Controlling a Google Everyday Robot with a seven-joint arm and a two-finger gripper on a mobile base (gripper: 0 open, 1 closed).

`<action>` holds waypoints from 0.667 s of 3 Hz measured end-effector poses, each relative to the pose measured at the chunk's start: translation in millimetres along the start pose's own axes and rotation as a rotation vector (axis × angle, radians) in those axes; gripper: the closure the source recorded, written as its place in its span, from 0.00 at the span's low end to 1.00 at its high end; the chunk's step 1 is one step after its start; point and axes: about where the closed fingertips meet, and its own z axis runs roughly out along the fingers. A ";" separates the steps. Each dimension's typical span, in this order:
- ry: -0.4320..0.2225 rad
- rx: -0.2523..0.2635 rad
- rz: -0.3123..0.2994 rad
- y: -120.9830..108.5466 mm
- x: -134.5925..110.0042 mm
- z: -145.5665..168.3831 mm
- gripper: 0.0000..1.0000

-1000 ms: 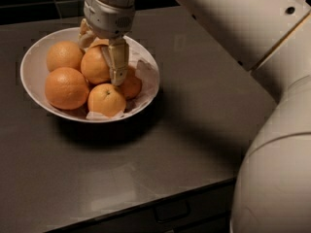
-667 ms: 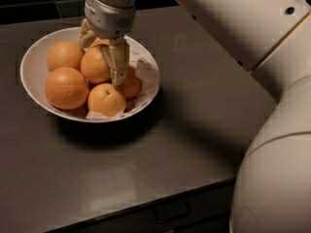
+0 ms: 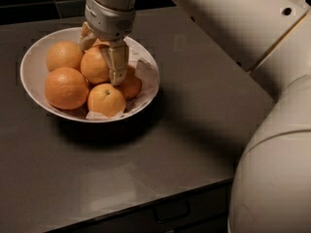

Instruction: Pick orange from white bowl

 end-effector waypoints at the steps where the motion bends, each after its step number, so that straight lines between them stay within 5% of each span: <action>1: -0.001 0.001 0.000 0.2 0.1 0.7 0.47; 2: -0.001 0.001 0.000 0.2 0.1 0.7 0.70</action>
Offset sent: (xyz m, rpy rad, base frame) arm 0.0000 0.0000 -0.0007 0.0017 -0.0003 -0.0002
